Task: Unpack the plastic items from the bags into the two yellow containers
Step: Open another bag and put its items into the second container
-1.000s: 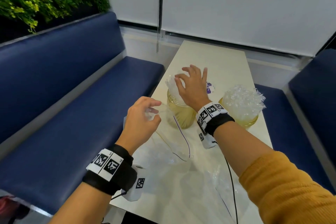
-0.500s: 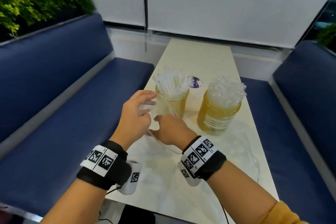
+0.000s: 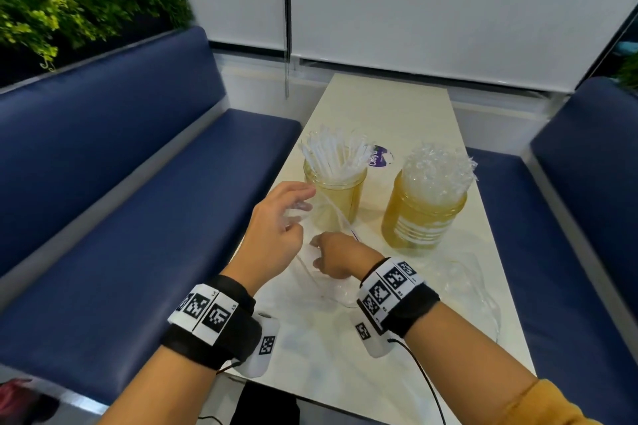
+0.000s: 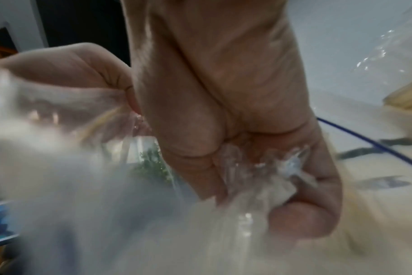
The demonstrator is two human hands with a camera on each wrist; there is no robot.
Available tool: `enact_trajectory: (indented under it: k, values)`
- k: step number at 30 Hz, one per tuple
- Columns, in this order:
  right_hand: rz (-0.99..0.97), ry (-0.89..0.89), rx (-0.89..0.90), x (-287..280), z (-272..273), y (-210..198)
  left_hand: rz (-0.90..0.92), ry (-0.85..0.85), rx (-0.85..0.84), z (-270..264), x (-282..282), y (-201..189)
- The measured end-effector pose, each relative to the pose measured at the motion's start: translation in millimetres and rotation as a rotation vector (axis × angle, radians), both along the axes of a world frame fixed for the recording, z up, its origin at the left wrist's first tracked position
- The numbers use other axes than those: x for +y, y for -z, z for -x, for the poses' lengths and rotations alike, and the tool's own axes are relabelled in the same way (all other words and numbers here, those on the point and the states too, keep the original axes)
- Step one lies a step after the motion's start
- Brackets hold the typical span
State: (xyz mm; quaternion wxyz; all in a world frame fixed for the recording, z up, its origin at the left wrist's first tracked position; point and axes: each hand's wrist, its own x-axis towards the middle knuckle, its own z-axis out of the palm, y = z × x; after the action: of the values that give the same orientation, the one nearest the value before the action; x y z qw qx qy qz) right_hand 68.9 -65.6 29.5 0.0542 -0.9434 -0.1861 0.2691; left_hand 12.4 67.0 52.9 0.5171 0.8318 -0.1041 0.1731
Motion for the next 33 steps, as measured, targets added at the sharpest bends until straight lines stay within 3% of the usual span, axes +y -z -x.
enact_trajectory:
  k: [4,11,17,21,24,28,33]
  values:
    - [0.05,-0.042,-0.069,-1,1,-18,-0.107,0.013,0.009,4,0,3]
    - [-0.024,-0.054,-0.173,-11,15,-94,-0.282,0.008,0.099,-1,-5,16]
    - [-0.179,-0.011,-0.194,-14,25,-134,-0.152,-0.141,0.035,-20,-17,28]
    - [-0.563,0.117,-0.196,-16,19,-131,-0.205,-0.269,0.01,-30,-18,28]
    - [-0.867,0.207,-0.208,-17,11,-117,-0.131,-0.259,-0.002,-36,-14,26]
    - [-0.946,0.233,-0.287,-5,7,-93,-0.097,-0.272,0.016,-38,-19,15]
    - [-1.053,0.278,-0.332,23,6,-65,0.046,-0.145,0.009,-35,-28,8]
